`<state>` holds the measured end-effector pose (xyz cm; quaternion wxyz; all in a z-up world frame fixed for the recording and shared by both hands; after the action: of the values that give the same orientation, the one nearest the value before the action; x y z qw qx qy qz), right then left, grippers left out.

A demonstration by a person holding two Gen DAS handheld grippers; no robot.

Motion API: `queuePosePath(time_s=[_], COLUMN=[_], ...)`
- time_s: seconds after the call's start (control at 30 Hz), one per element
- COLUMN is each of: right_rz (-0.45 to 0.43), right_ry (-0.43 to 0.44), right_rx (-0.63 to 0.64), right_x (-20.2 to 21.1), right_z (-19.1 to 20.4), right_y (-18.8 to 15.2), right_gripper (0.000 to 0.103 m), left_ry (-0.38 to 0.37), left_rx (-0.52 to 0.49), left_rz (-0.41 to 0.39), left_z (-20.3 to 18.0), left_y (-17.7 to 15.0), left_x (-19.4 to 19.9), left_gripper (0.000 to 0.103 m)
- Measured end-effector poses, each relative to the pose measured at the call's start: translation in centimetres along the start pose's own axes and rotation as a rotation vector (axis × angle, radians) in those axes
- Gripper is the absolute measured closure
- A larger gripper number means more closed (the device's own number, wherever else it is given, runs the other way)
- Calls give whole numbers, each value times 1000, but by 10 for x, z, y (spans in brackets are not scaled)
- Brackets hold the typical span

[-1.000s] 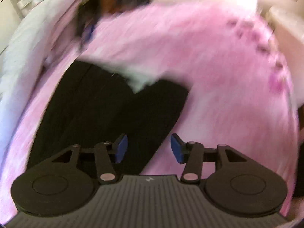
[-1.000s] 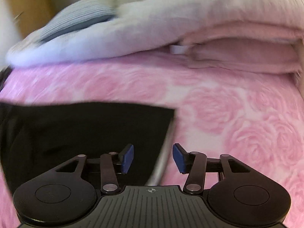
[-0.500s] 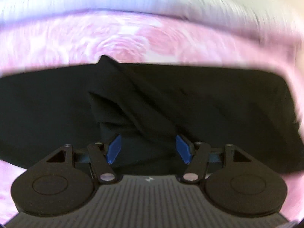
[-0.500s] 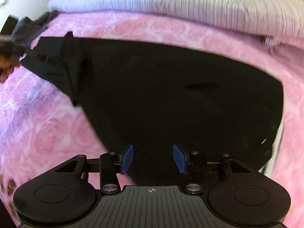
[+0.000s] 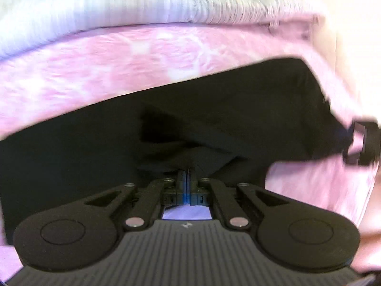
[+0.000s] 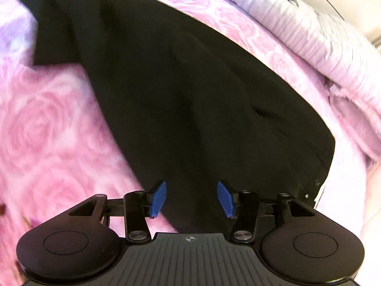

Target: Fold clothes

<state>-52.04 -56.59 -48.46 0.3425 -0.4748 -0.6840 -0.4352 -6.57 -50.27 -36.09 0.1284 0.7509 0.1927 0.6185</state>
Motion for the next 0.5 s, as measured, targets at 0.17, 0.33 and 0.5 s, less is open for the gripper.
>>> queuePosePath(time_s=[0.17,0.33,0.5], right_rz=[12,26,19], right_ry=[20,43,74], right_rx=[105,117,138], right_x=[-5,-7,-4], right_z=[21,38,61], right_y=[-6,-18,-24], right_gripper=[47,42,30], left_ry=[167,236,306], left_rx=[-83,-46,-8], left_rz=[95,123,151], left_z=[35,46,57], left_y=[-45,-84,-123], left_x=[29,32,35], left_gripper=[103,103,66])
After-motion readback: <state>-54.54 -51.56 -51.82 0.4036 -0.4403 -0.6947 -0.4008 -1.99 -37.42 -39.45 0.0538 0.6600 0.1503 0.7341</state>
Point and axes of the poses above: each gripper's, at about its wrist camera, not at the fingertips, and x roughly against the way its jaws point, z to its left, y to its top, the point moved 9 cm from there along -x, roughly the way its jaws point, and after that the axes turned 3 degrees about -y, right-handed, at the moved point
